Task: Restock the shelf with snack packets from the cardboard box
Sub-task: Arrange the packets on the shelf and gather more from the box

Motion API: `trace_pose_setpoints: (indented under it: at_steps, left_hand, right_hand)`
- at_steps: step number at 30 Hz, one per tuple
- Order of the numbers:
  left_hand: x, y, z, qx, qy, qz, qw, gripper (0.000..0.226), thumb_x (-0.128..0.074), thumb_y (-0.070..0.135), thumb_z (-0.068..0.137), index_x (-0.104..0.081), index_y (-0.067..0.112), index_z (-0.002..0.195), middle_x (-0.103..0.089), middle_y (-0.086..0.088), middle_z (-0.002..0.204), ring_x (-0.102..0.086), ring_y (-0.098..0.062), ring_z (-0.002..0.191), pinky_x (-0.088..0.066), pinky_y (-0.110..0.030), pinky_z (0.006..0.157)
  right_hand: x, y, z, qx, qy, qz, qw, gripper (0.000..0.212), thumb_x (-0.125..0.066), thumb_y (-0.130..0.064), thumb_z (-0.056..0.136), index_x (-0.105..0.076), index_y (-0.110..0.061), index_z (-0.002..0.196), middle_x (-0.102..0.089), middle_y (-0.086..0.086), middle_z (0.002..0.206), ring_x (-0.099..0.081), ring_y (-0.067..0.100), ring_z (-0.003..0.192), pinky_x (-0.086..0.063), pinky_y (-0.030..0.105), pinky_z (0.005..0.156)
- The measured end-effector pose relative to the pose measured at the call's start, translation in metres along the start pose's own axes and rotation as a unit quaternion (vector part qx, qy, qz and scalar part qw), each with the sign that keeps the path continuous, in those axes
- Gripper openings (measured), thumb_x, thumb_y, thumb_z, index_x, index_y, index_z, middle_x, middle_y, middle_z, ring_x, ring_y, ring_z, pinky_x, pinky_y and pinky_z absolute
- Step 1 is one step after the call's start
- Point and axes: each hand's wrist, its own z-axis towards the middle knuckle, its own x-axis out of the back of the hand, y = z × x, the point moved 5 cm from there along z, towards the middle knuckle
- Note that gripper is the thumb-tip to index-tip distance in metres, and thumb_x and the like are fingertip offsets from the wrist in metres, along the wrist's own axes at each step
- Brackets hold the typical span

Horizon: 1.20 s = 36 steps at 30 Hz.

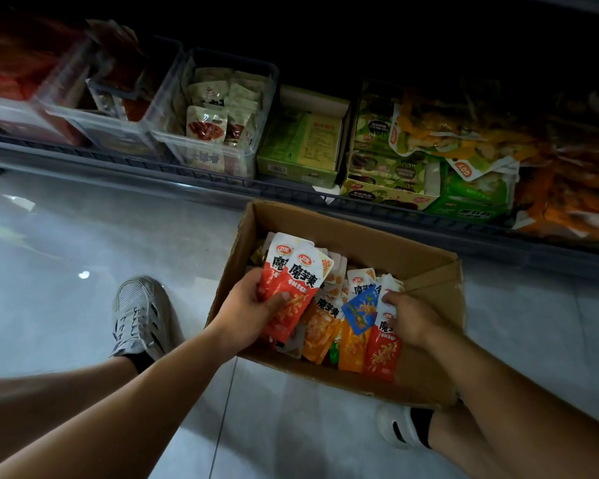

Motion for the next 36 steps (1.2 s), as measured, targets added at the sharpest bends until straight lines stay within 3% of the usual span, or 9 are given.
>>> trace_pose_setpoints:
  at_steps: [6, 9, 12, 15, 20, 24, 27, 31, 36]
  left_hand:
    - [-0.004, -0.002, 0.002, 0.002, -0.001, 0.008, 1.0, 0.049, -0.071, 0.042, 0.092, -0.051, 0.031, 0.135, -0.066, 0.014, 0.123, -0.066, -0.01, 0.11, -0.057, -0.027, 0.084]
    - [-0.004, -0.002, 0.002, 0.003, 0.0, 0.01, 1.0, 0.049, -0.071, 0.042, 0.092, -0.05, 0.031, 0.135, -0.065, 0.015, 0.124, -0.065, -0.01, 0.111, -0.056, -0.026, 0.084]
    - [-0.004, -0.003, 0.0, 0.006, 0.0, 0.012, 1.0, 0.049, -0.071, 0.043, 0.092, -0.05, 0.032, 0.136, -0.065, 0.015, 0.124, -0.065, -0.01, 0.111, -0.057, -0.029, 0.087]
    - [-0.003, 0.0, -0.002, 0.004, 0.001, -0.003, 1.0, 0.044, -0.07, 0.039, 0.094, -0.05, 0.034, 0.133, -0.065, 0.015, 0.122, -0.066, -0.01, 0.11, -0.056, -0.024, 0.082]
    - [-0.004, 0.004, -0.006, 0.01, 0.009, 0.008, 1.0, 0.053, -0.068, 0.042, 0.095, -0.046, 0.032, 0.142, -0.064, 0.013, 0.128, -0.064, -0.011, 0.116, -0.056, -0.041, 0.1]
    - [-0.008, 0.01, -0.01, 0.003, -0.012, -0.007, 1.0, 0.05, -0.068, 0.039, 0.095, -0.047, 0.029, 0.139, -0.066, 0.013, 0.125, -0.067, -0.011, 0.112, -0.059, -0.037, 0.095]
    - [-0.012, 0.015, -0.016, 0.006, -0.046, -0.067, 0.997, 0.042, -0.069, 0.032, 0.095, -0.05, 0.028, 0.132, -0.07, 0.011, 0.12, -0.072, -0.005, 0.103, -0.062, -0.026, 0.079]
    - [-0.013, 0.015, -0.02, 0.011, -0.063, -0.073, 0.995, 0.042, -0.072, 0.033, 0.092, -0.052, 0.031, 0.129, -0.07, 0.009, 0.121, -0.072, -0.009, 0.105, -0.063, -0.03, 0.084]
    - [-0.008, 0.007, -0.018, 0.024, -0.024, -0.074, 0.997, 0.046, -0.074, 0.032, 0.091, -0.053, 0.029, 0.132, -0.07, 0.009, 0.123, -0.072, -0.014, 0.108, -0.062, -0.039, 0.091]
  right_hand:
    - [0.001, 0.003, 0.003, 0.001, 0.046, -0.028, 0.999, 0.047, -0.06, -0.006, 0.095, -0.053, -0.019, 0.139, -0.055, 0.006, 0.142, -0.056, 0.021, 0.125, -0.051, 0.034, 0.1]
    - [-0.002, 0.003, 0.004, 0.014, 0.043, -0.041, 0.998, 0.016, -0.065, -0.013, 0.093, -0.067, -0.026, 0.102, -0.066, 0.003, 0.121, -0.063, 0.016, 0.106, -0.055, 0.032, 0.088]
    - [-0.001, -0.003, 0.0, 0.031, 0.025, -0.039, 0.998, 0.021, -0.063, -0.025, 0.097, -0.059, -0.033, 0.078, -0.065, -0.004, 0.099, -0.059, 0.006, 0.085, -0.052, 0.028, 0.07]
    - [0.014, -0.019, -0.012, 0.082, 0.018, 0.024, 0.996, 0.017, -0.053, -0.027, 0.102, -0.057, -0.035, 0.087, -0.056, -0.006, 0.102, -0.053, 0.0, 0.085, -0.04, 0.02, 0.062]
    - [0.062, -0.052, -0.033, 0.128, 0.0, 0.164, 0.978, 0.006, -0.06, -0.034, 0.098, -0.064, -0.033, 0.095, -0.064, -0.003, 0.104, -0.067, 0.016, 0.091, -0.06, 0.033, 0.063]
    - [0.085, -0.088, -0.049, 0.158, 0.007, 0.245, 0.957, 0.006, -0.064, -0.018, 0.096, -0.066, -0.024, 0.094, -0.067, 0.002, 0.103, -0.069, 0.017, 0.092, -0.061, 0.035, 0.064]
    - [0.083, -0.106, -0.053, 0.15, 0.003, 0.297, 0.943, 0.006, -0.066, -0.015, 0.095, -0.067, -0.02, 0.096, -0.069, 0.006, 0.102, -0.072, 0.018, 0.089, -0.062, 0.034, 0.061]
    - [0.077, -0.112, -0.049, 0.138, 0.028, 0.347, 0.927, 0.01, -0.07, -0.013, 0.092, -0.068, -0.02, 0.098, -0.07, 0.01, 0.099, -0.074, 0.017, 0.082, -0.061, 0.032, 0.056]
    - [0.065, -0.081, -0.032, 0.089, 0.061, 0.377, 0.92, 0.024, -0.064, -0.02, 0.096, -0.062, -0.02, 0.121, -0.067, 0.002, 0.11, -0.071, 0.017, 0.093, -0.063, 0.035, 0.07]
